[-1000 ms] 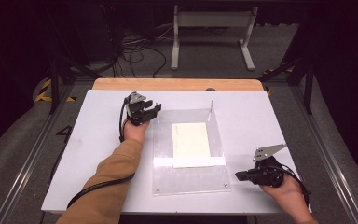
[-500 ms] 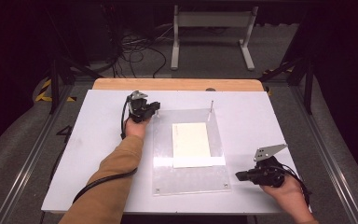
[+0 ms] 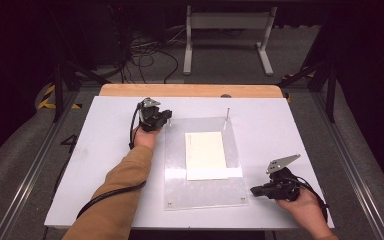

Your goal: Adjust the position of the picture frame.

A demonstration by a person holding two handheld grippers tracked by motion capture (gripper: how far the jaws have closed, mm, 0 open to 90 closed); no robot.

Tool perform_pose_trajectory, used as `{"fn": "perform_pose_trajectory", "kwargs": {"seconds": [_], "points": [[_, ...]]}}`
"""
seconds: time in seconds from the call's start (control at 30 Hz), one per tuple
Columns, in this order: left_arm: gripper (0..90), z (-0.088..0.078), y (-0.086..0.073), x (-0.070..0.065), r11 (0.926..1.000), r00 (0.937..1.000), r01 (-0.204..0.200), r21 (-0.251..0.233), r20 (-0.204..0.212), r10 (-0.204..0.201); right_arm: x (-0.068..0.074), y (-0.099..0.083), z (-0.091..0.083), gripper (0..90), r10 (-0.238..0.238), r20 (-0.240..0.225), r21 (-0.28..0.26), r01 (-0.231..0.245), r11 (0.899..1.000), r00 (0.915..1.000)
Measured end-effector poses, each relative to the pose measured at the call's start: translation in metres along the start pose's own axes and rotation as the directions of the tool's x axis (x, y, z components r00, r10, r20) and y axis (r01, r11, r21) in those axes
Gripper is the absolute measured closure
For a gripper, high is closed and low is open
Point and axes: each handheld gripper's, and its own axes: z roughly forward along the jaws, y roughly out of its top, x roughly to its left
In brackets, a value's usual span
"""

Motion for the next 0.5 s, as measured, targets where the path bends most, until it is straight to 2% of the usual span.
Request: {"fn": "perform_pose_trajectory", "kwargs": {"seconds": [0.1, 0.23, 0.4, 0.5], "points": [[82.9, 0.001, 0.000, -0.001, 1.0000, 1.0000, 0.001, 0.000, 0.005, -0.001, 0.001, 0.000, 0.004, 89.6, -0.002, -0.010, 0.010, 0.002, 1.000, 0.9999], [83.2, 0.002, 0.000, -0.005, 0.9999, 0.9994, -0.013, 0.006, 0.031, 0.013, 0.001, 0.000, 0.004, 89.6, 0.000, -0.013, 0.015, 0.001, 1.000, 0.9999], [83.4, 0.004, 0.000, -0.013, 0.9992, 0.9978, -0.039, 0.006, 0.053, 0.039, 0.001, -0.002, -0.004, 89.6, 0.005, 0.002, -0.004, -0.005, 1.000, 1.0000], [83.3, 0.006, -0.001, -0.019, 0.9991, 0.9962, -0.042, 0.004, 0.077, 0.041, 0.002, -0.003, -0.007, 89.6, 0.007, 0.003, -0.003, -0.007, 1.000, 1.0000]]}}
